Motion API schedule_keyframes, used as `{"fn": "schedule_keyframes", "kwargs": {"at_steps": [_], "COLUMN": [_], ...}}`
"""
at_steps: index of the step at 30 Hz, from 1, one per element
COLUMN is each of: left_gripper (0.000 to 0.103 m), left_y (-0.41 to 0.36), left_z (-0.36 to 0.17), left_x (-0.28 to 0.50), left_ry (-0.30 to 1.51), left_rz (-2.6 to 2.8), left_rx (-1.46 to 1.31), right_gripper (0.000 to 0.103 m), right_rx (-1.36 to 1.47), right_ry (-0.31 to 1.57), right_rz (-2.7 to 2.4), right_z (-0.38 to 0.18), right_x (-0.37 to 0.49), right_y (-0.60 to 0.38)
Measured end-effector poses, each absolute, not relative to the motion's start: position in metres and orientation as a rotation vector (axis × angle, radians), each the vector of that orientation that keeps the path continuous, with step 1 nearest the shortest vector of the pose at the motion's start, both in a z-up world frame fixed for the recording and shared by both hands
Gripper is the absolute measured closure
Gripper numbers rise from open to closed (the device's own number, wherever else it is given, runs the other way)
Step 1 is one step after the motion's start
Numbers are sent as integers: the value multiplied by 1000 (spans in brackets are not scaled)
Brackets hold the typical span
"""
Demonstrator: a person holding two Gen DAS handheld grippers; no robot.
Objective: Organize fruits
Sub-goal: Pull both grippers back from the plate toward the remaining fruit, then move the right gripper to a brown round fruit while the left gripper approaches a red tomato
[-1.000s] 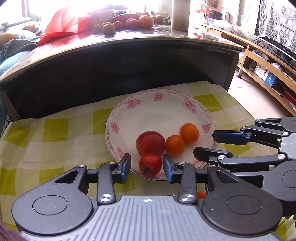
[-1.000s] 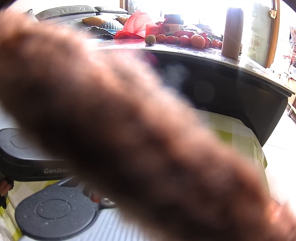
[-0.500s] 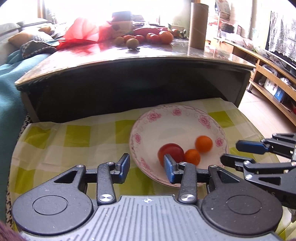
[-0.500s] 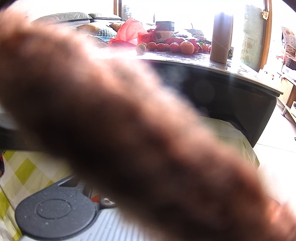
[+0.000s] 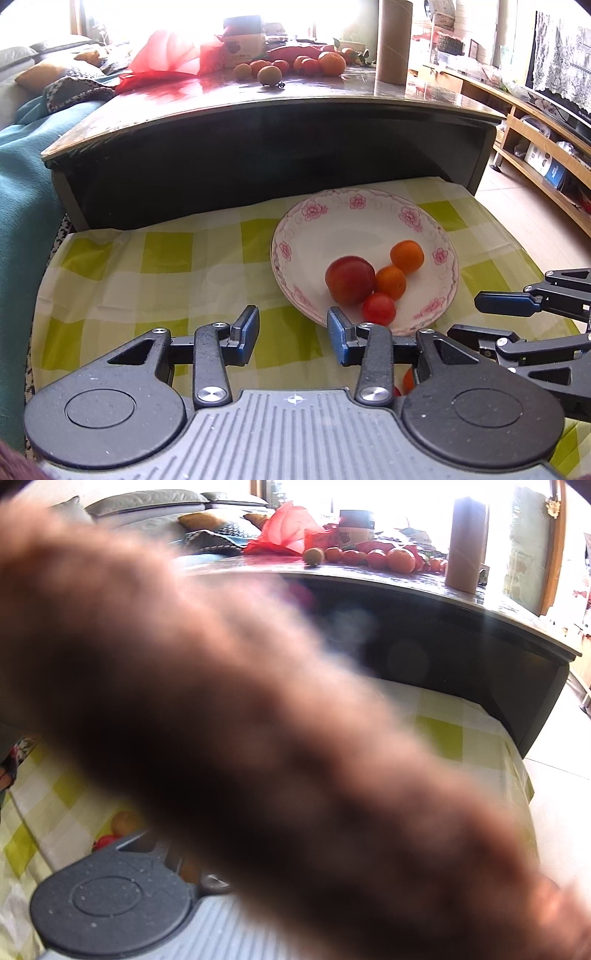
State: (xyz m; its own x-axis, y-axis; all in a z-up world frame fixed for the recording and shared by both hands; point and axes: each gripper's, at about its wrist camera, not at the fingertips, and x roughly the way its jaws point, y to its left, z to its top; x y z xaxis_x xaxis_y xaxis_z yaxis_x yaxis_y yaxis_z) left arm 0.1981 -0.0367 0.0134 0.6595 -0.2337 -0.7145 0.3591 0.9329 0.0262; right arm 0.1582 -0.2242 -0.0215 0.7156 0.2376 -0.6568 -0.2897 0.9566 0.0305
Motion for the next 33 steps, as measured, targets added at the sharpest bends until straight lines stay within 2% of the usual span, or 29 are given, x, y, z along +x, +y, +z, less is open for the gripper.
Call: {"fn": "schedule_keyframes", "kwargs": {"at_steps": [17, 22, 33], "left_gripper": [54, 45, 44], "left_y": [-42, -35, -21], "left_z": [6, 0, -8], "left_x": [171, 161, 143], "left_ry": [799, 814, 844], "left_rz": [-364, -355, -395], "left_rx": [247, 272, 299], "right_gripper": [57, 57, 57], "right_rx": [-97, -104, -124], "right_ry": [750, 769, 811], "right_rz": [381, 432, 532], "right_z": [-29, -34, -47], "right_x": [135, 127, 122], "right_y": [-207, -201, -182]}}
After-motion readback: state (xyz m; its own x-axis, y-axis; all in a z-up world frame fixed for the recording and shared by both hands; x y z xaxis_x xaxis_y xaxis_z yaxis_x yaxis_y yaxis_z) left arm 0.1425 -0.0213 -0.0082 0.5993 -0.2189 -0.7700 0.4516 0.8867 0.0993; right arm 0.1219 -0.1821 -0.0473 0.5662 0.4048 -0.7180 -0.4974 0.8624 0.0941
